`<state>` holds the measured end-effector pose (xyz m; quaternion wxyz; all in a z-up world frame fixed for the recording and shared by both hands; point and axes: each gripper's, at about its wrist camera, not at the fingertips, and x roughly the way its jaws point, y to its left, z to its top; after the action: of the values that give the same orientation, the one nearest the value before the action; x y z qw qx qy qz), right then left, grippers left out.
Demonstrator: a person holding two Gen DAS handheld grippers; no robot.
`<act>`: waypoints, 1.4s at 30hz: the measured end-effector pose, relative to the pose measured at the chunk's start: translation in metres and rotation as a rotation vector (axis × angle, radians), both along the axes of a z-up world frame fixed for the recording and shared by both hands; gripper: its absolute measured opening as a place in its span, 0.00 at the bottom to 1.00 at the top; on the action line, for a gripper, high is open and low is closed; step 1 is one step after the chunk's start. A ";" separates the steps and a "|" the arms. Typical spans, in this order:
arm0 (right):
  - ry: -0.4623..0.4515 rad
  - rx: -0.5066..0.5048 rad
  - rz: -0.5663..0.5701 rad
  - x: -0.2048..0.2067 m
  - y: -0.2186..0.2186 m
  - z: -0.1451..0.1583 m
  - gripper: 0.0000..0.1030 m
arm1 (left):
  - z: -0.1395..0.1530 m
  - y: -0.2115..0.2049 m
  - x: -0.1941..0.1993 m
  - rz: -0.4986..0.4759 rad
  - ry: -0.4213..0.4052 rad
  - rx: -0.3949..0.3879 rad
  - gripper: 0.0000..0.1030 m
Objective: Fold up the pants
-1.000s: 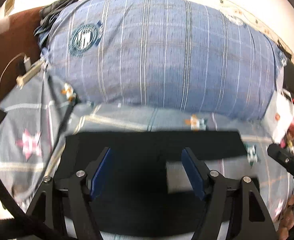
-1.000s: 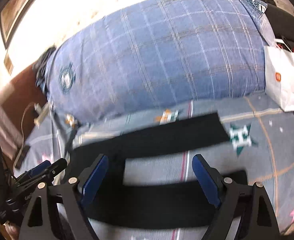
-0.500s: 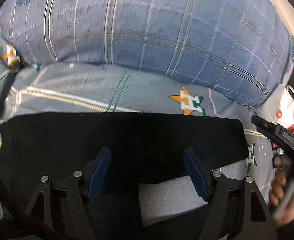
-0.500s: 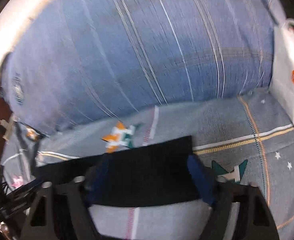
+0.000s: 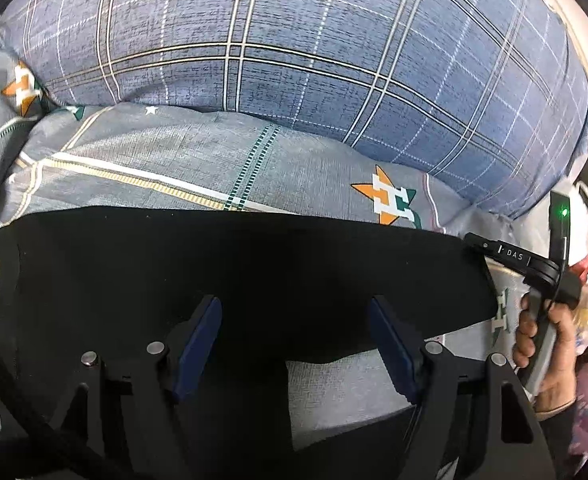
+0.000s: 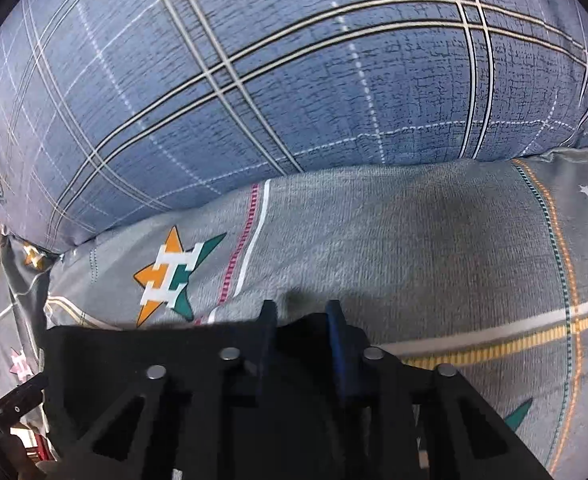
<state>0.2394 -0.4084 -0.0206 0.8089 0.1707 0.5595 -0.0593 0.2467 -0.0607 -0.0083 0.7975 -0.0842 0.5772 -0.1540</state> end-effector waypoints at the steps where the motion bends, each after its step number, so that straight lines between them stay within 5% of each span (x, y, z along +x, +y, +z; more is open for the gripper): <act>1: 0.010 -0.027 0.013 -0.001 0.004 0.001 0.12 | 0.000 -0.001 0.000 -0.005 -0.005 0.002 0.73; 6: -0.090 -0.012 -0.004 -0.021 0.009 0.042 0.08 | 0.007 -0.007 -0.004 -0.033 -0.039 -0.021 0.73; 10: -0.252 0.027 -0.022 -0.062 0.015 0.091 0.07 | 0.004 -0.010 -0.005 -0.067 0.030 -0.133 0.73; 17: -0.317 0.117 -0.051 -0.134 0.050 0.097 0.06 | 0.014 -0.021 -0.015 -0.107 0.042 -0.232 0.74; 20: -0.336 0.125 -0.015 -0.139 0.055 0.103 0.06 | 0.019 -0.026 -0.009 -0.079 0.047 -0.210 0.74; 25: -0.345 0.206 -0.062 -0.147 0.030 0.099 0.06 | 0.011 -0.057 0.028 -0.008 0.183 -0.191 0.74; 32: -0.351 0.282 -0.070 -0.156 0.017 0.103 0.06 | -0.006 -0.102 0.057 0.085 0.234 -0.030 0.73; 34: -0.328 0.282 -0.062 -0.154 0.017 0.100 0.06 | -0.017 -0.109 0.064 0.114 0.243 0.042 0.65; 36: -0.316 0.302 -0.059 -0.153 0.015 0.096 0.06 | -0.023 -0.107 0.066 0.169 0.253 0.103 0.22; 42: -0.289 0.273 -0.071 -0.150 0.007 0.090 0.06 | 0.006 -0.072 0.037 0.259 0.172 -0.010 0.09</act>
<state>0.0895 -0.4011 0.0698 0.8477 0.3051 0.4339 0.0138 0.2832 -0.1326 -0.0026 0.7579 -0.1748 0.6269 -0.0448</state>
